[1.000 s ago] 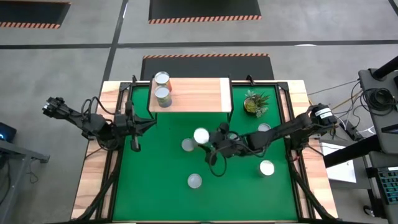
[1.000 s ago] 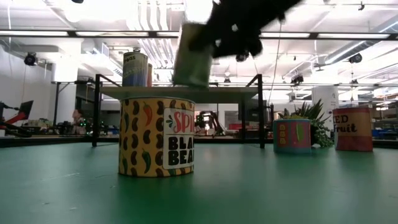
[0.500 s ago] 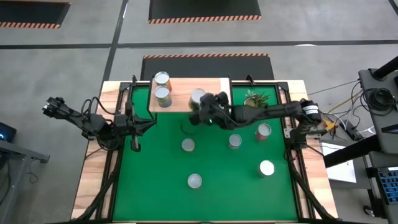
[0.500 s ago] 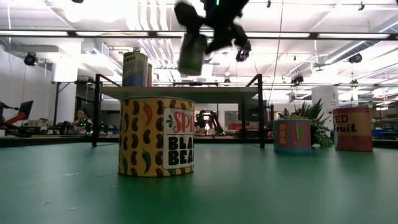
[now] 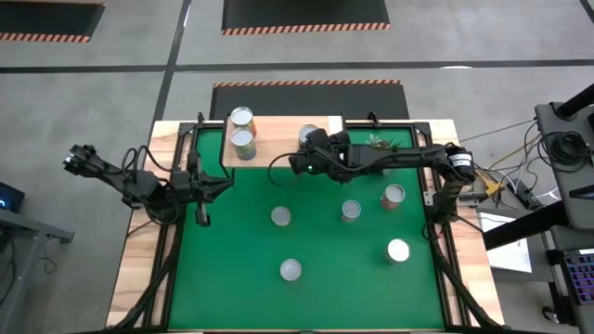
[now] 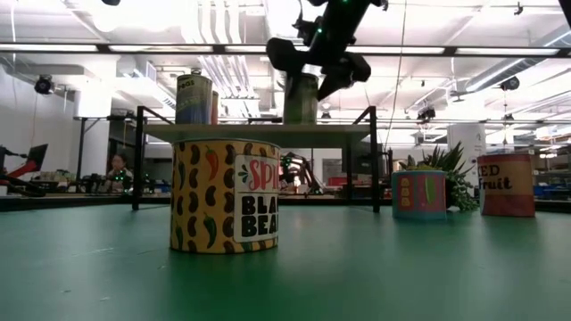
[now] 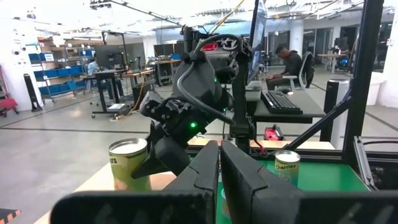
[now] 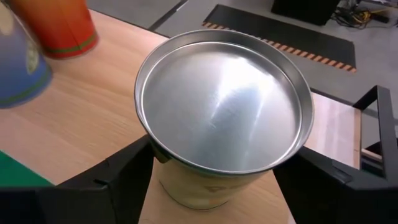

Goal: Pick and place cans onto a shelf
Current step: Put the big green can on the shelf

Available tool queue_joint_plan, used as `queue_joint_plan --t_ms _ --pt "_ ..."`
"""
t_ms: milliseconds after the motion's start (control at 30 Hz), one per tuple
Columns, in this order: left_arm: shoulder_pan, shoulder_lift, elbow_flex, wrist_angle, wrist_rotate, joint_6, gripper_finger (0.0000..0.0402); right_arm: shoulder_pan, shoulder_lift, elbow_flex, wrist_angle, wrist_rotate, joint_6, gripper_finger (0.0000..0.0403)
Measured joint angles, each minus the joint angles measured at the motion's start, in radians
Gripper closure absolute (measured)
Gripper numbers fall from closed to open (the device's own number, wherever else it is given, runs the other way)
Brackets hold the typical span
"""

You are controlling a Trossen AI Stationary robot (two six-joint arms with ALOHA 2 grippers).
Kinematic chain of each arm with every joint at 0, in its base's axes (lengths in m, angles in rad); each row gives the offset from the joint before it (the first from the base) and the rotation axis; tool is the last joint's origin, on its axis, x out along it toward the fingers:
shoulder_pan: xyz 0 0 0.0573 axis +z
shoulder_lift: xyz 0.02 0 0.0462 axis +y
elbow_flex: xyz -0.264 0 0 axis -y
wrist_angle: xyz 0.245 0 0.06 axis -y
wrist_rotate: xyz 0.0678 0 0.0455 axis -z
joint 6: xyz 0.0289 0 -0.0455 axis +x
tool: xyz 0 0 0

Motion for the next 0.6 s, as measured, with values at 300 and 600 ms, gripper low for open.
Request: queue_joint_plan --t_ms 300,600 --pt "0.000 0.000 0.000 0.000 0.000 0.000 0.0401 0.000 -0.017 0.014 -0.028 -0.035 0.005 0.0051" --pt "0.000 0.001 0.000 0.000 0.000 0.000 0.0401 0.002 -0.083 0.147 -0.160 -0.110 -0.107 0.0068"
